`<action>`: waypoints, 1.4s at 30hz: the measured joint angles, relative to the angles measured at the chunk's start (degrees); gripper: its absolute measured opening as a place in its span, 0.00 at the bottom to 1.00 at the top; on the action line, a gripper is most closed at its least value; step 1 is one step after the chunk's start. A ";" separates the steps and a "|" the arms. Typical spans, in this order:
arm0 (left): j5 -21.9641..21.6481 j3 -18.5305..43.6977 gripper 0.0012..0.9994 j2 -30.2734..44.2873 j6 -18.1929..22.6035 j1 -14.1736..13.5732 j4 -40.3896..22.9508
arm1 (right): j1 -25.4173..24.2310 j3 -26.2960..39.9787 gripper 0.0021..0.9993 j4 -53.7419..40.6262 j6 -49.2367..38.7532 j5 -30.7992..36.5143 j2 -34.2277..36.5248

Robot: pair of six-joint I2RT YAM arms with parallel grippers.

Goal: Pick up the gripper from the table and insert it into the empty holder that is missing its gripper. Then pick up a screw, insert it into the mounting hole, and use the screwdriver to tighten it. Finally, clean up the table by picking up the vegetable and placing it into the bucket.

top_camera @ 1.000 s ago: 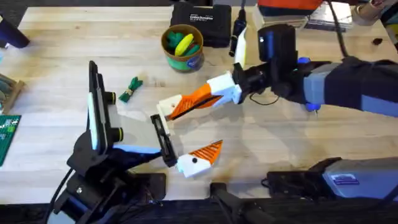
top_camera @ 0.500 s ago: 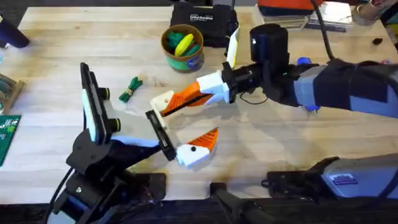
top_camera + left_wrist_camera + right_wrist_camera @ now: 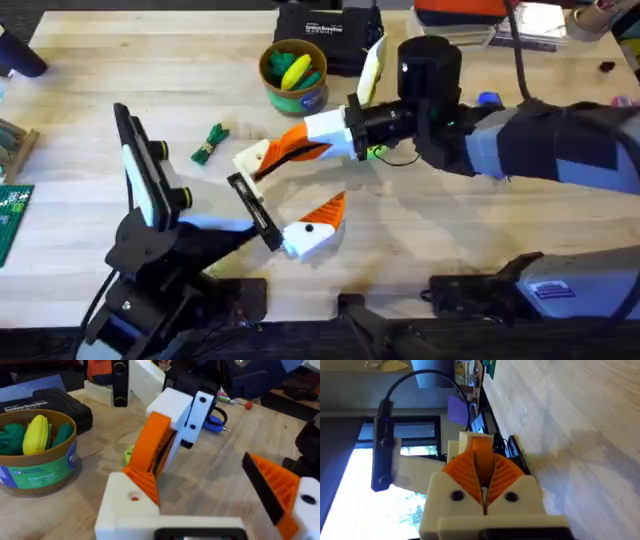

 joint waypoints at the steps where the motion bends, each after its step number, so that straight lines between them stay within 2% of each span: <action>1: -0.23 0.00 0.99 0.00 0.02 0.00 0.02 | 0.19 -0.01 0.01 0.49 0.08 0.35 0.01; 11: -3.75 0.00 0.99 -0.15 0.39 0.55 -0.09 | 3.01 -0.15 0.01 3.90 0.43 7.08 0.26; 25: -4.13 0.02 0.99 -0.15 0.42 0.55 -0.07 | 3.19 -0.15 0.03 3.90 -0.70 6.67 0.26; 35: -3.79 0.04 0.99 -0.17 0.50 0.52 -0.08 | 3.03 -0.15 0.13 3.77 -1.75 5.76 0.26; 42: 0.05 0.04 0.99 -0.17 1.31 -0.09 0.08 | 2.95 -0.15 0.22 3.57 -2.91 2.08 0.83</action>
